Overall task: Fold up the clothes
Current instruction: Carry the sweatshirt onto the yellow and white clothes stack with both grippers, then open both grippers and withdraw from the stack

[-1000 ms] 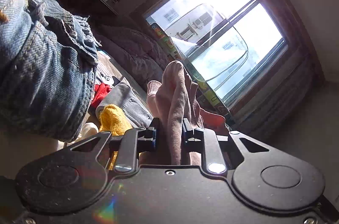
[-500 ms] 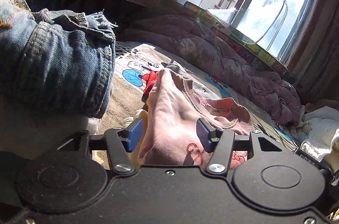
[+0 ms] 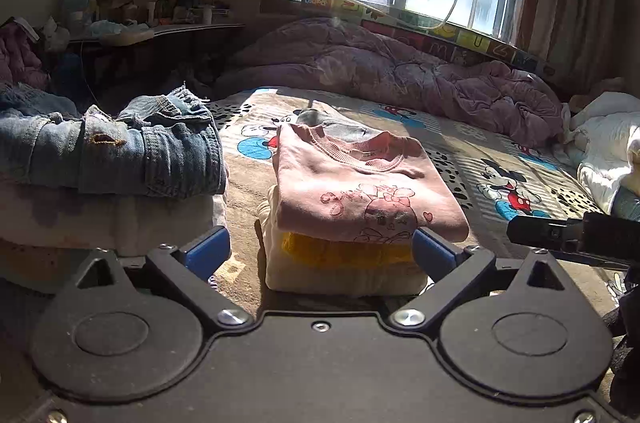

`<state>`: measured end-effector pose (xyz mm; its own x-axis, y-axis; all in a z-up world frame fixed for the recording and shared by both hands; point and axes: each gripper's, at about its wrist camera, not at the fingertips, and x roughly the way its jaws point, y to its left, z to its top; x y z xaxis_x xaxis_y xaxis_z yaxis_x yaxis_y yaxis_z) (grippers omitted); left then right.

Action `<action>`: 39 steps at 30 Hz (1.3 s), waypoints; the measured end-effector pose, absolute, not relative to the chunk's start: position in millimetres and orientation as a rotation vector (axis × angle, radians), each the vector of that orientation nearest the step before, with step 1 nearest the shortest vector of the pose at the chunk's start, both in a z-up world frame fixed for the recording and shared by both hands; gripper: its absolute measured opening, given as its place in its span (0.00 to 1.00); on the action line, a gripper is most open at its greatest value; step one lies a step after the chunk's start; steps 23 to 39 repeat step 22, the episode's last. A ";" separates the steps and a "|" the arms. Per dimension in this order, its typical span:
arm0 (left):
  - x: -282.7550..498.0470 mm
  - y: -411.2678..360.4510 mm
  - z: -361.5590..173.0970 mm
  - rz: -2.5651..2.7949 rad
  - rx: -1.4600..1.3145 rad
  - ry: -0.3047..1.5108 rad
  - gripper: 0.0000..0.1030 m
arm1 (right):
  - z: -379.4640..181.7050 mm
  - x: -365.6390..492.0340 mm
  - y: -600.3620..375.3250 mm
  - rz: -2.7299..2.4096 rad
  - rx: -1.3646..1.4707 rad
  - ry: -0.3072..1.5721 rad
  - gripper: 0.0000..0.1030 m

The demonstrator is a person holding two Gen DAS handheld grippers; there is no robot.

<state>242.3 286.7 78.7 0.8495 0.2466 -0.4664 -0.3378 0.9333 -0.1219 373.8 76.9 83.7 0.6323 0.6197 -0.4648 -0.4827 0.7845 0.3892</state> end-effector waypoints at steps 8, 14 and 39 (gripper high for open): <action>203.6 254.8 106.8 0.396 -0.142 0.513 1.00 | 125.0 309.6 71.8 0.571 0.035 0.633 0.99; 177.6 233.9 123.4 0.450 -0.064 0.543 1.00 | 137.3 274.1 58.9 0.543 0.034 0.634 0.99; 153.1 219.3 137.7 0.453 -0.056 0.508 1.00 | 148.8 242.9 48.9 0.521 0.027 0.635 0.99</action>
